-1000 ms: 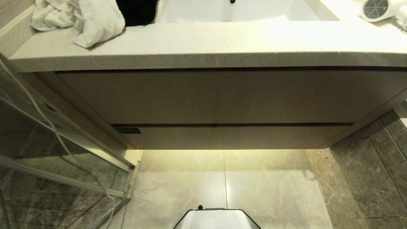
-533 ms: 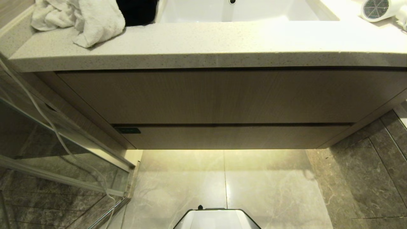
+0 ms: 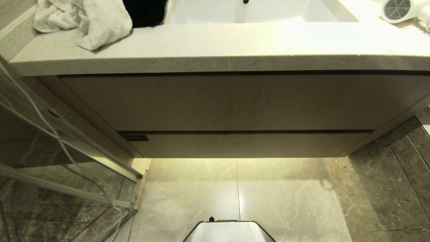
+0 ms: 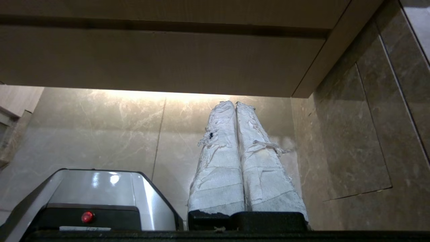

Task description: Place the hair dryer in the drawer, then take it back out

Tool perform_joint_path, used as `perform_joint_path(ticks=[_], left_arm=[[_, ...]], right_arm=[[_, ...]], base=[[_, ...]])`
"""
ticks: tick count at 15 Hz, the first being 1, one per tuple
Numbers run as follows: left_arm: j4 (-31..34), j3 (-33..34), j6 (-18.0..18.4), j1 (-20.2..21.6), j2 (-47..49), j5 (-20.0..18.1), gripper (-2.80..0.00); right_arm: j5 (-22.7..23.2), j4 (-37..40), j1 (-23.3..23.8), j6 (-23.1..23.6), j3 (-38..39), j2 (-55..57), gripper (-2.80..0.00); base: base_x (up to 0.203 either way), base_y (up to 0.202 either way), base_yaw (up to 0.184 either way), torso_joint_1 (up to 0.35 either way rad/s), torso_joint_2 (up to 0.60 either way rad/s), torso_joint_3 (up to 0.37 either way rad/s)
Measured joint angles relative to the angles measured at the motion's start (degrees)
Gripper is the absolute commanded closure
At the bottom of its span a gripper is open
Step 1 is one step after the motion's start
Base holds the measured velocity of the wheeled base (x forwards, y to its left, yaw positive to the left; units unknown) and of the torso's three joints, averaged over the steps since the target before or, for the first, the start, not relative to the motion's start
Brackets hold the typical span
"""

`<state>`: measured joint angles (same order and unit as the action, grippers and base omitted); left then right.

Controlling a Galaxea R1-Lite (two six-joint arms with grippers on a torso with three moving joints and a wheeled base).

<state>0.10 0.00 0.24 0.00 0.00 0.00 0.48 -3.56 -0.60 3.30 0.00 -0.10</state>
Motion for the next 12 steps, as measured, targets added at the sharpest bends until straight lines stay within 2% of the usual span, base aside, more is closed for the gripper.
perform_joint_path(ticks=[7,12], left_arm=[[0.0,0.0,0.0,0.0,0.0,0.0,0.00],[0.0,0.0,0.0,0.0,0.0,0.0,0.00]], right_arm=[[-0.4,3.0,0.0,-4.9,0.0,-0.1,0.00],[-0.4,3.1,0.0,-5.1,0.0,-0.1,0.00]], base=[[0.000,0.000,0.000,0.000,0.00,0.000],[0.000,0.000,0.000,0.000,0.00,0.000]])
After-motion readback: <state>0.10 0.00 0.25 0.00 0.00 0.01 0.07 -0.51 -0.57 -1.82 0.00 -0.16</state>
